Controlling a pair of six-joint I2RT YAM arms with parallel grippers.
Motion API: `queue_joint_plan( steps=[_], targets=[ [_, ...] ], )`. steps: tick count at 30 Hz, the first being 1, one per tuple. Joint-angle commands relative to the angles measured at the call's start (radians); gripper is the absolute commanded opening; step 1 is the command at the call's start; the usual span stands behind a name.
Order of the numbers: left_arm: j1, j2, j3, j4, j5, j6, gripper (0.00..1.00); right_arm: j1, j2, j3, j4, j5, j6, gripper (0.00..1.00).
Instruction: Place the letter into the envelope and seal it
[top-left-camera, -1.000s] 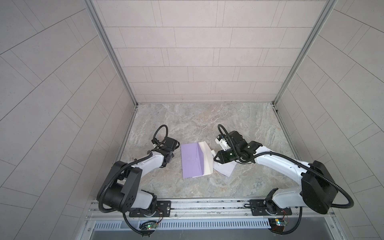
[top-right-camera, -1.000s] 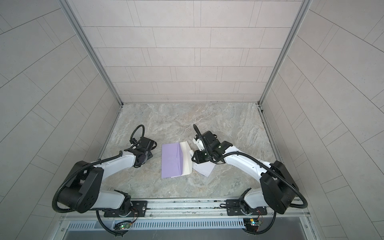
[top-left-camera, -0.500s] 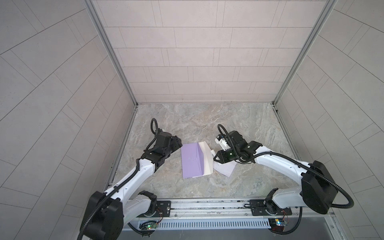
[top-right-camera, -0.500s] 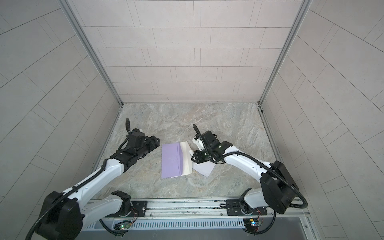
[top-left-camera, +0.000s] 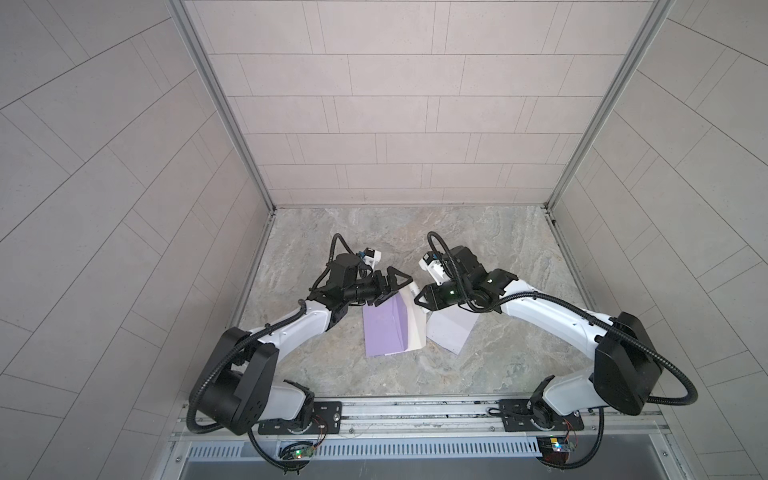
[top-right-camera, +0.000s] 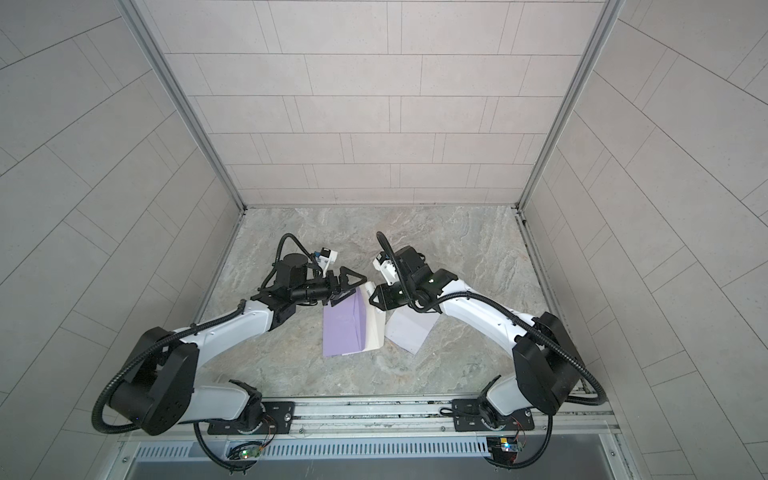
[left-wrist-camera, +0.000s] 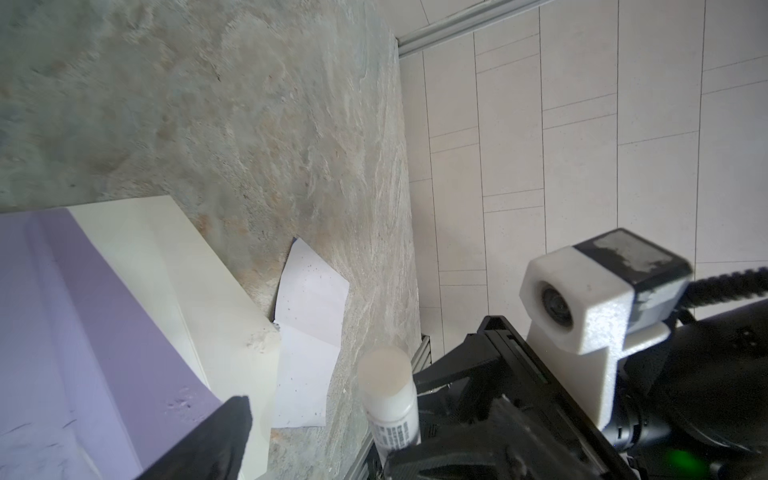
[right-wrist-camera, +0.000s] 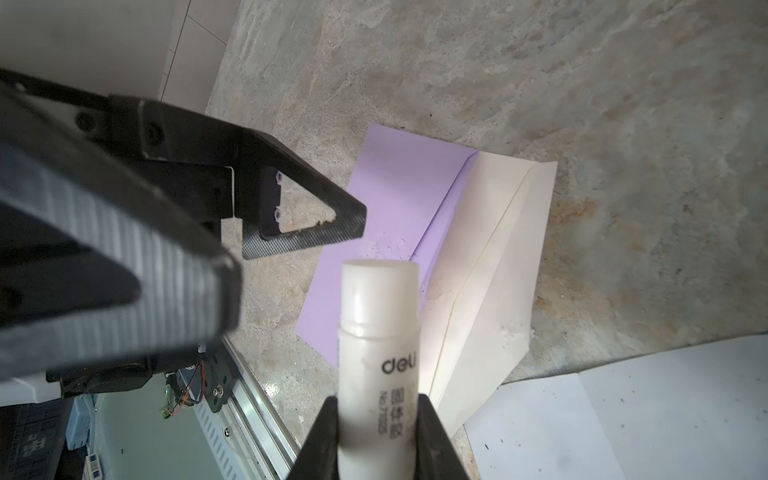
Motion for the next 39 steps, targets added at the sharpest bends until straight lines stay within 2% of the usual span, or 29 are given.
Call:
queue_joint_plan(
  steps=[1, 10, 13, 16, 17, 20, 22, 27, 31, 39],
  targets=[
    [-0.010, 0.023, 0.027, 0.060, 0.057, -0.028, 0.91, 0.018, 0.031, 0.049, 0.018, -0.014, -0.005, 0.00],
    [-0.017, 0.092, 0.042, 0.133, 0.030, -0.082, 0.51, 0.040, 0.074, 0.112, 0.019, -0.016, -0.005, 0.00],
    [-0.024, 0.103, 0.048, 0.133, 0.029, -0.087, 0.41, 0.040, 0.083, 0.118, 0.014, -0.010, -0.002, 0.00],
    [-0.025, 0.102, 0.056, 0.101, 0.010, -0.090, 0.23, 0.041, 0.084, 0.122, 0.009, 0.007, -0.001, 0.01],
    [-0.025, 0.099, 0.066, 0.073, -0.007, -0.089, 0.16, 0.040, 0.079, 0.122, 0.005, 0.023, 0.002, 0.06],
    [-0.027, 0.085, 0.102, -0.091, -0.102, -0.087, 0.01, 0.040, 0.042, 0.111, -0.010, 0.079, 0.001, 0.31],
    [-0.025, 0.079, 0.148, -0.242, -0.177, -0.083, 0.00, 0.040, 0.004, 0.091, -0.015, 0.125, 0.004, 0.40],
    [-0.025, 0.073, 0.253, -0.501, -0.285, -0.120, 0.00, 0.042, -0.100, 0.029, -0.019, 0.230, -0.001, 0.55],
    [-0.026, 0.075, 0.306, -0.583, -0.276, -0.158, 0.00, 0.049, -0.149, -0.015, 0.006, 0.241, -0.001, 0.55],
    [-0.041, 0.092, 0.328, -0.552, -0.220, -0.250, 0.00, 0.073, -0.119, -0.039, 0.092, 0.192, 0.018, 0.53]
  ],
)
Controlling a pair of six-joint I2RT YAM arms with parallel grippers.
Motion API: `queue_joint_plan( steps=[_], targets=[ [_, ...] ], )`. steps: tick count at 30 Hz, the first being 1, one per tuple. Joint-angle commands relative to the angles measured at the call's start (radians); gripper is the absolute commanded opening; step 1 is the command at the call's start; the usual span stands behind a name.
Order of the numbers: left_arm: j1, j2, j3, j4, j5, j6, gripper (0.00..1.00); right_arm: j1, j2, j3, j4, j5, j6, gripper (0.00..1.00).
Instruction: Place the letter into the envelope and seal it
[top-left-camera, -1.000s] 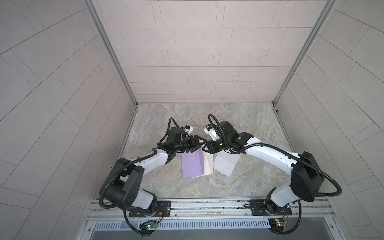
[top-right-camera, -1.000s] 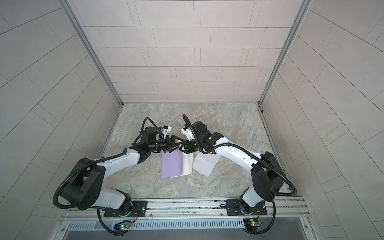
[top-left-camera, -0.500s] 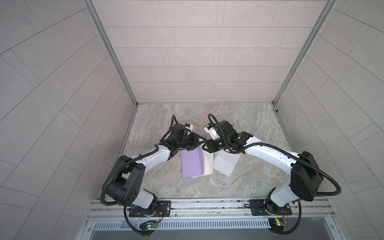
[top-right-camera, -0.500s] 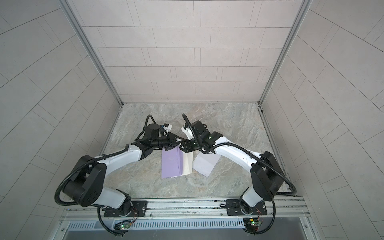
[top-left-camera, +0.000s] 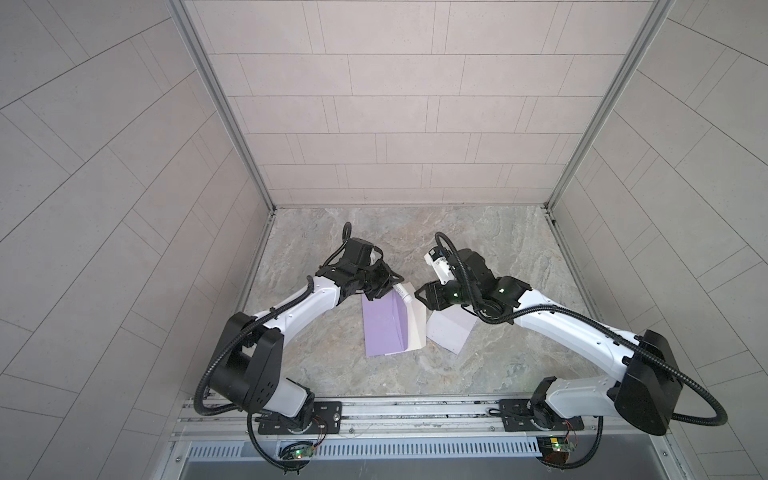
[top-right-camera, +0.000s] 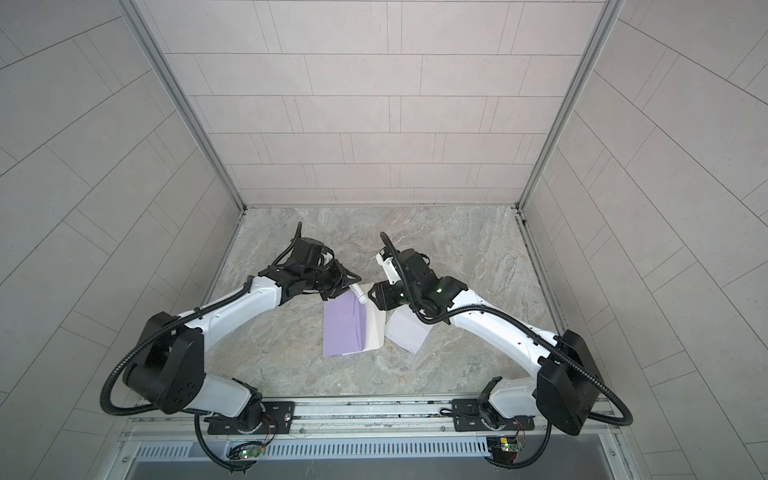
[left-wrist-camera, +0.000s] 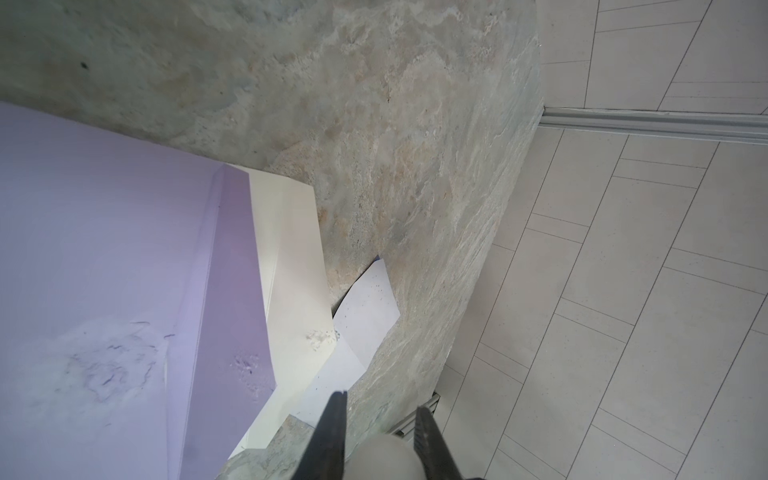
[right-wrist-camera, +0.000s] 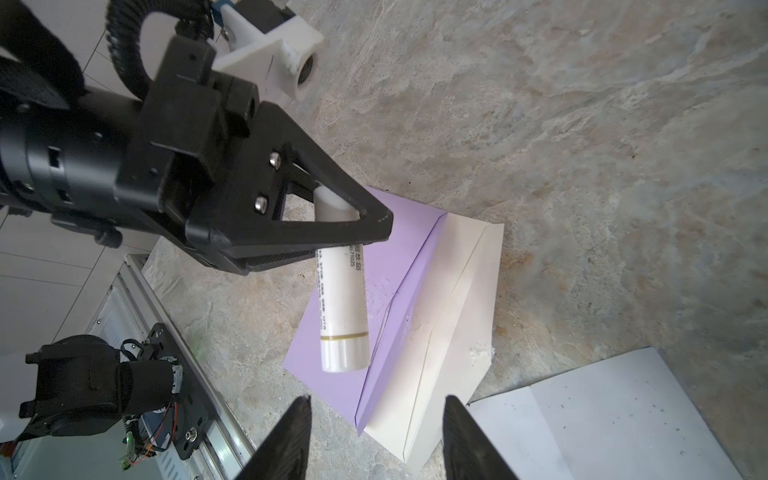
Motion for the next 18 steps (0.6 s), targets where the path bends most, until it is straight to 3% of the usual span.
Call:
queue_joint_plan(
  steps=[1, 7, 13, 18],
  targets=[
    [-0.016, -0.005, 0.034, -0.004, 0.022, -0.054, 0.00, 0.017, 0.027, 0.011, 0.049, -0.004, 0.012, 0.52],
    [-0.033, -0.014, 0.037, 0.004, 0.012, -0.068, 0.00, 0.041, 0.076, 0.014, 0.103, -0.033, 0.037, 0.48],
    [-0.035, -0.022, 0.029, 0.013, 0.008, -0.079, 0.00, 0.061, 0.100, 0.019, 0.104, -0.027, 0.044, 0.36],
    [-0.035, -0.026, 0.023, 0.017, -0.001, -0.084, 0.00, 0.063, 0.078, -0.007, 0.111, -0.032, 0.050, 0.33]
  ],
)
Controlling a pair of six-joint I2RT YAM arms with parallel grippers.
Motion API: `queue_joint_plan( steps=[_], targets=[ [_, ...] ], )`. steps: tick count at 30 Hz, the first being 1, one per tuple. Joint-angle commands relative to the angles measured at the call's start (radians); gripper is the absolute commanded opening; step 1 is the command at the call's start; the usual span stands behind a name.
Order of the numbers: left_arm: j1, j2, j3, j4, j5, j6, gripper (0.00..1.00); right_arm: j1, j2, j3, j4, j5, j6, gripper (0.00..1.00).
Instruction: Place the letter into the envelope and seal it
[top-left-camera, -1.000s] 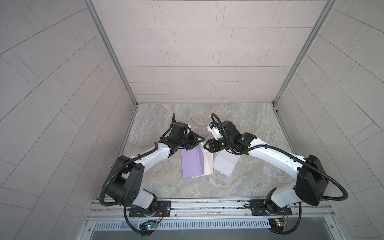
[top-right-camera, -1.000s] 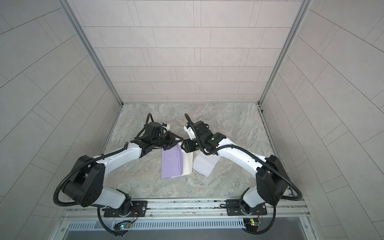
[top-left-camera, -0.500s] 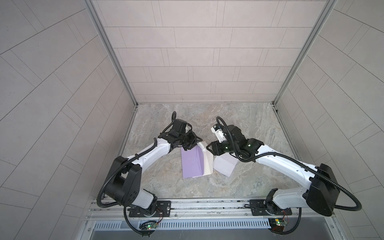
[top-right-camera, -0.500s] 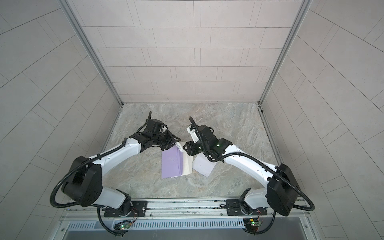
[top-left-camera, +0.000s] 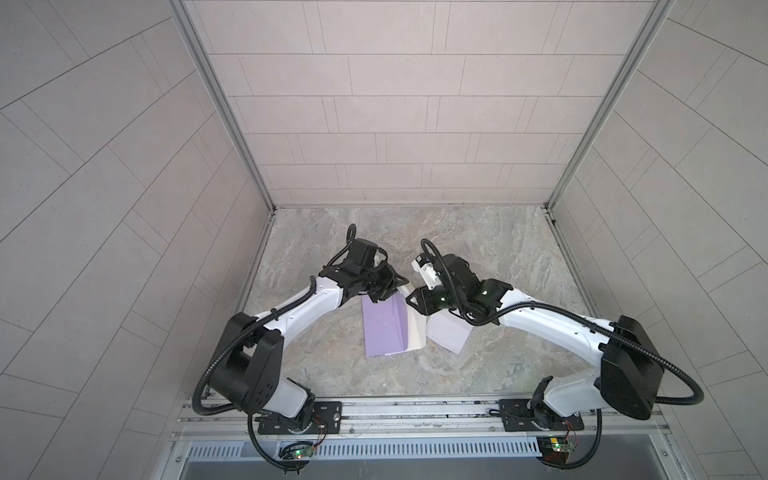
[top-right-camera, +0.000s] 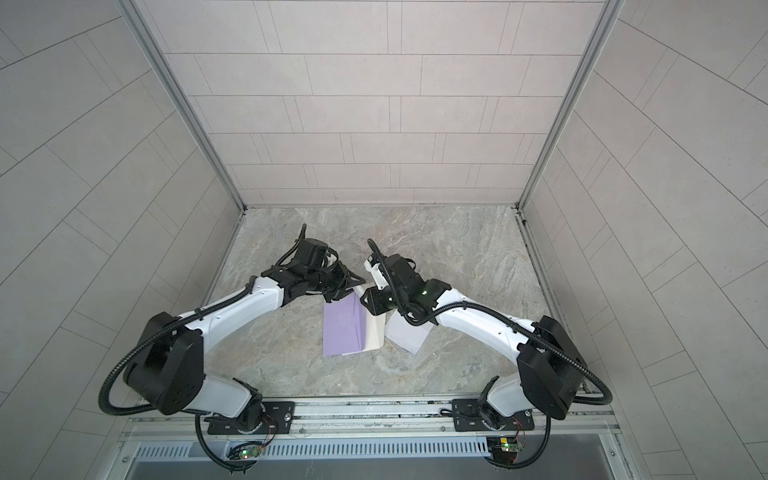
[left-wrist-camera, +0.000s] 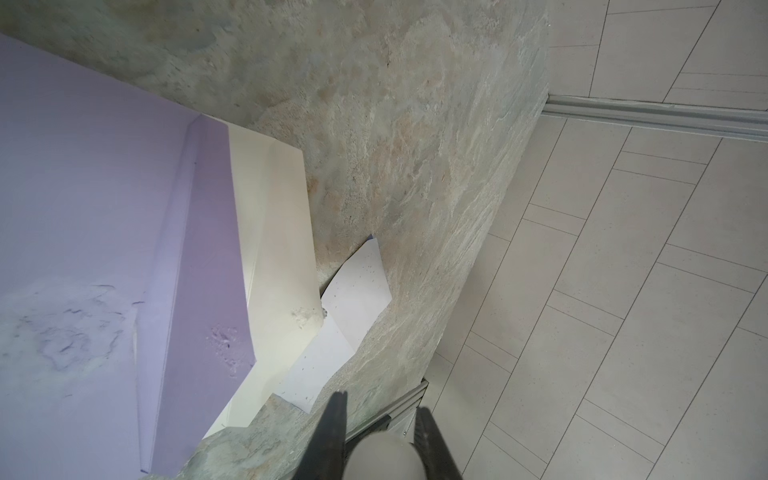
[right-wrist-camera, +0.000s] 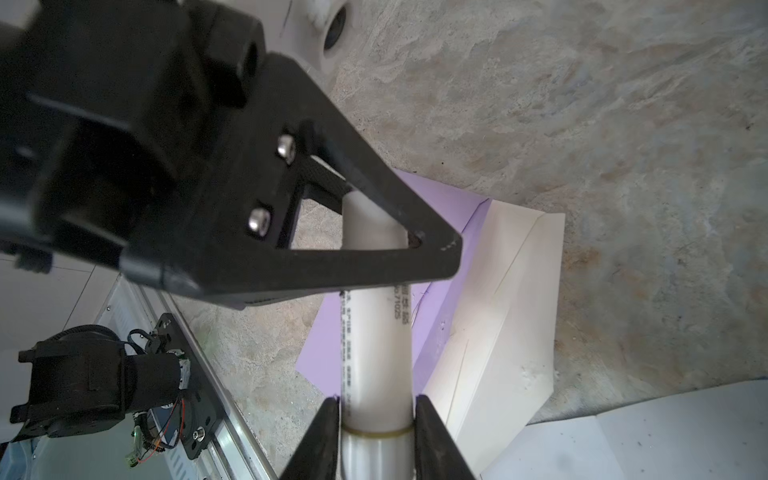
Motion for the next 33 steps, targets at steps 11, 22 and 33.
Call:
queue_joint_plan(
  steps=[11, 22, 33],
  targets=[
    [-0.002, -0.023, 0.006, 0.085, 0.013, -0.049, 0.00, 0.002, -0.030, -0.031, 0.066, -0.035, 0.032, 0.13],
    [0.002, -0.113, -0.085, 0.445, 0.055, 0.077, 0.00, -0.186, -0.065, -0.202, 0.421, -0.384, 0.332, 0.00],
    [0.006, -0.214, -0.232, 0.810, 0.187, 0.186, 0.00, -0.263, -0.058, -0.296, 0.708, -0.480, 0.582, 0.00]
  ],
)
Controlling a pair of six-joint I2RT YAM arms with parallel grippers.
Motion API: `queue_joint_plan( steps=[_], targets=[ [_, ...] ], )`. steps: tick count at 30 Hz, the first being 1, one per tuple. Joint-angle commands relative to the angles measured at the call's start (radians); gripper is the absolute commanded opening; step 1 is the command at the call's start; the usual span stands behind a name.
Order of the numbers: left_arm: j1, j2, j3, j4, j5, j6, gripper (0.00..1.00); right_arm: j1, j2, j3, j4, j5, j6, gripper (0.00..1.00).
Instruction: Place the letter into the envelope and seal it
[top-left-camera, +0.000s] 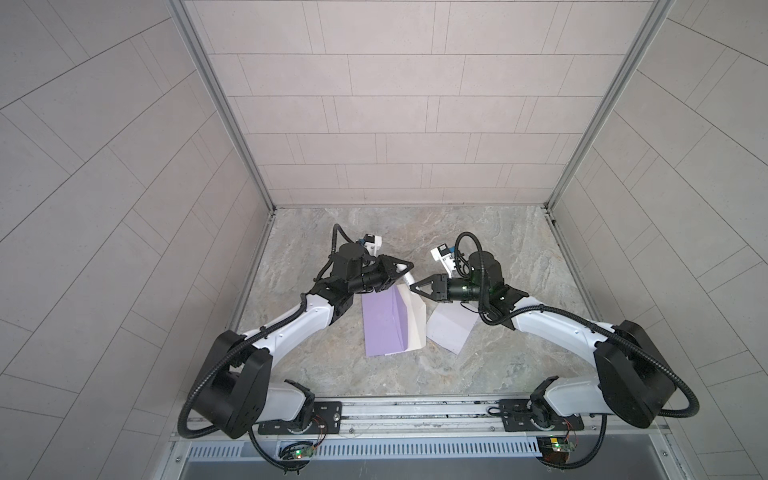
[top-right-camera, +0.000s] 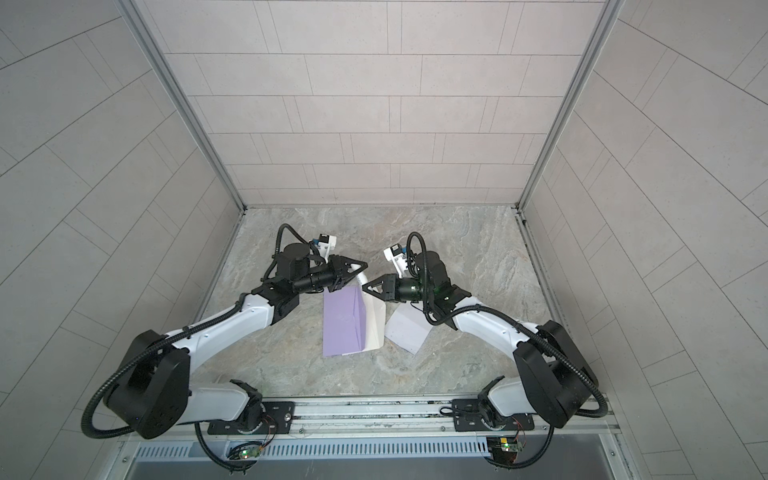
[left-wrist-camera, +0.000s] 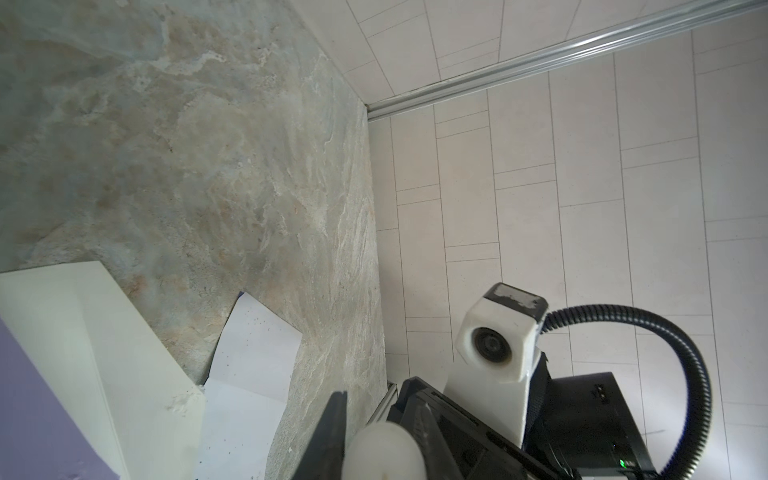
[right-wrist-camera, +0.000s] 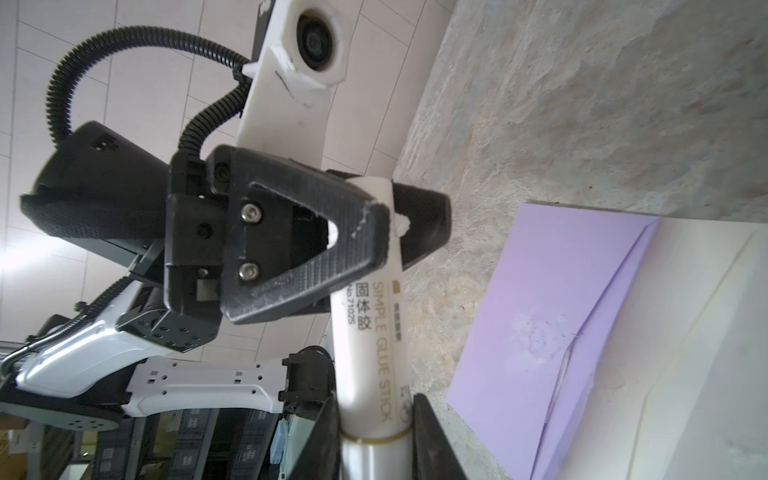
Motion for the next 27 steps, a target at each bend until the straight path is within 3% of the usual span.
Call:
queue_joint_plan(
  steps=[1, 4, 6, 8, 12, 15, 18, 24, 27],
  targets=[
    [-0.002, -0.082, -0.045, 0.275, 0.104, 0.048, 0.00, -0.037, -0.011, -0.025, 0.050, 0.052, 0.117, 0.00],
    [0.003, -0.084, -0.056, 0.330, 0.127, 0.007, 0.00, -0.029, -0.049, 0.007, -0.097, 0.093, 0.030, 0.02],
    [0.003, -0.071, -0.039, 0.309, 0.121, -0.005, 0.00, 0.010, -0.085, 0.087, -0.363, 0.185, -0.137, 0.30],
    [0.003, -0.058, -0.010, 0.246, 0.087, -0.011, 0.00, 0.077, -0.101, 0.191, -0.596, 0.325, -0.297, 0.41],
    [-0.001, -0.021, 0.100, -0.064, 0.002, 0.030, 0.00, 0.202, -0.095, 0.338, -0.853, 0.628, -0.445, 0.44],
    [-0.001, 0.016, 0.185, -0.247, -0.031, 0.022, 0.00, 0.269, -0.086, 0.389, -0.940, 0.858, -0.482, 0.44],
    [-0.006, 0.052, 0.245, -0.333, -0.015, -0.019, 0.00, 0.310, -0.070, 0.411, -0.973, 0.989, -0.493, 0.44],
    [-0.024, 0.082, 0.313, -0.468, -0.030, -0.038, 0.00, 0.330, -0.049, 0.411, -0.957, 1.040, -0.509, 0.42],
    [-0.028, 0.081, 0.326, -0.513, -0.043, -0.034, 0.00, 0.331, -0.059, 0.401, -0.915, 0.996, -0.528, 0.42]
  ],
)
